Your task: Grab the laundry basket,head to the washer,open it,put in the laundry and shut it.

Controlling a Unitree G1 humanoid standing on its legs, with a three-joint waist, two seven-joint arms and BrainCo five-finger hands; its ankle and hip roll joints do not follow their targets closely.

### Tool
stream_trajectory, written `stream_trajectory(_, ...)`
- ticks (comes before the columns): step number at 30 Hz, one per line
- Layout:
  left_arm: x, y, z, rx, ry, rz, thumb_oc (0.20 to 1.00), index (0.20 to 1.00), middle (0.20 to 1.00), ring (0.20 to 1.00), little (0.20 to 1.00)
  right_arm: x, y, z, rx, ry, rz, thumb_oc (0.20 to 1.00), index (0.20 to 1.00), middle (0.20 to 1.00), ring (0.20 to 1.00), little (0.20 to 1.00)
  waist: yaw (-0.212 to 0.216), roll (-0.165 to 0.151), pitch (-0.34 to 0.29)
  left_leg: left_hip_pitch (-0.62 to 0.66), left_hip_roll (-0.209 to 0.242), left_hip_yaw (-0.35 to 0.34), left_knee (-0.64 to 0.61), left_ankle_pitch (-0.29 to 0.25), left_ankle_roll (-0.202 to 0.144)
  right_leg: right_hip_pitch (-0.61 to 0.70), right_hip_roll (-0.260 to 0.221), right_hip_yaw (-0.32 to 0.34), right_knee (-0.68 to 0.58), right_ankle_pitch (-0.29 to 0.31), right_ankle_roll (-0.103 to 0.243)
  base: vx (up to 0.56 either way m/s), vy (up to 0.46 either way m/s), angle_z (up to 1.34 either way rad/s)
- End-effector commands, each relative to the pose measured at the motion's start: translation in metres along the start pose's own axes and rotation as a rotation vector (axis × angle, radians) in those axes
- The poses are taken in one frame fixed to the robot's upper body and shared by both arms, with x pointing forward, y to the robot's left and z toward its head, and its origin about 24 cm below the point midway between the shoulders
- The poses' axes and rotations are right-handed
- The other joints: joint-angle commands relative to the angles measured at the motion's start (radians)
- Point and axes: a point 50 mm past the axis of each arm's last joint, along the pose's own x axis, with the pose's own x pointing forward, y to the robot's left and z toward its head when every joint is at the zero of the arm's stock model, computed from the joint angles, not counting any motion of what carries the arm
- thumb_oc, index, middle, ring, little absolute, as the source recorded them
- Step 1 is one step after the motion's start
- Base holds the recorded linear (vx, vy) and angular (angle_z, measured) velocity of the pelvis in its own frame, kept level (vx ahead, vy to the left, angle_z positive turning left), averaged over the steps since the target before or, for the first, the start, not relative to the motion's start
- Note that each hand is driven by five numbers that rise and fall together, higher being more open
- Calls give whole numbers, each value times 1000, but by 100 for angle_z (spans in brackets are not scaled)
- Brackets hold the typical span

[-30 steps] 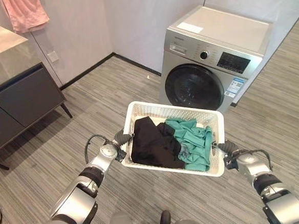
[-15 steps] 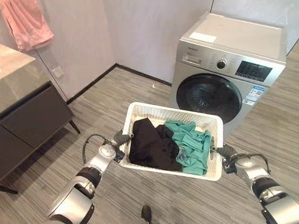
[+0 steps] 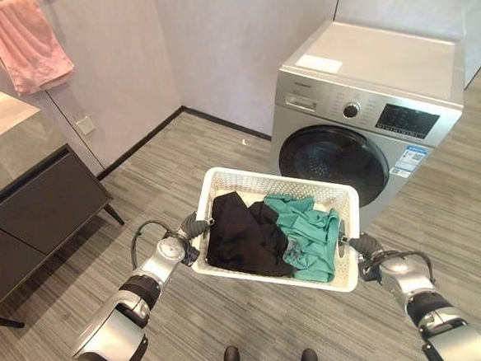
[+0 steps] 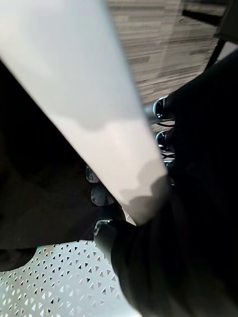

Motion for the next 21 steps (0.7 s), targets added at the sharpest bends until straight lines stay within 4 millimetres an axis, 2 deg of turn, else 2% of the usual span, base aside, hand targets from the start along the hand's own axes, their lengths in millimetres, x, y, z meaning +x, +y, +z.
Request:
stream_trajectory(1, -3, 61, 5, -62, -31, 230, 200, 200, 200, 200, 200, -22, -78, 11, 39, -111, -248, 200, 200, 200, 200, 200, 24, 10, -100, -63, 18, -24, 67, -69, -32, 17, -15, -26, 71, -141, 21, 0, 0, 0)
stream_trajectory(9, -4, 59, 5, -67, -39, 225, 200, 200, 200, 200, 200, -23, -75, 5, 38, -105, -237, 200, 200, 200, 200, 200, 24, 12, -103, -52, 19, -29, 56, -69, -34, 29, -11, -34, 59, -144, 21, 3, -3, 8)
stream_trajectory(10, -22, 2, -48, -196, 66, 179, 200, 200, 200, 200, 200, -17, 1, -42, -41, 28, -12, 200, 200, 200, 200, 200, -43, 44, -109, -33, 97, 105, -31, -37, -88, -32, -24, -99, -1, -113, 1, 0, 0, 0)
stream_trajectory(17, -22, 1, -51, -198, 77, 179, 200, 200, 200, 200, 200, -17, -1, -43, -46, 32, -24, 200, 200, 200, 200, 200, -42, 45, -111, -32, 96, 106, -31, -39, -89, -30, -24, -101, -1, -115, 3, 3, -1, -5)
stream_trajectory(21, -24, 4, -53, -203, 81, 191, 200, 200, 200, 200, 200, -18, -4, -35, -46, -2, -37, 200, 200, 200, 200, 200, -44, 45, -109, -32, 98, 109, -31, -40, -88, -32, -24, -99, -1, -115, 4, 0, 0, 0)
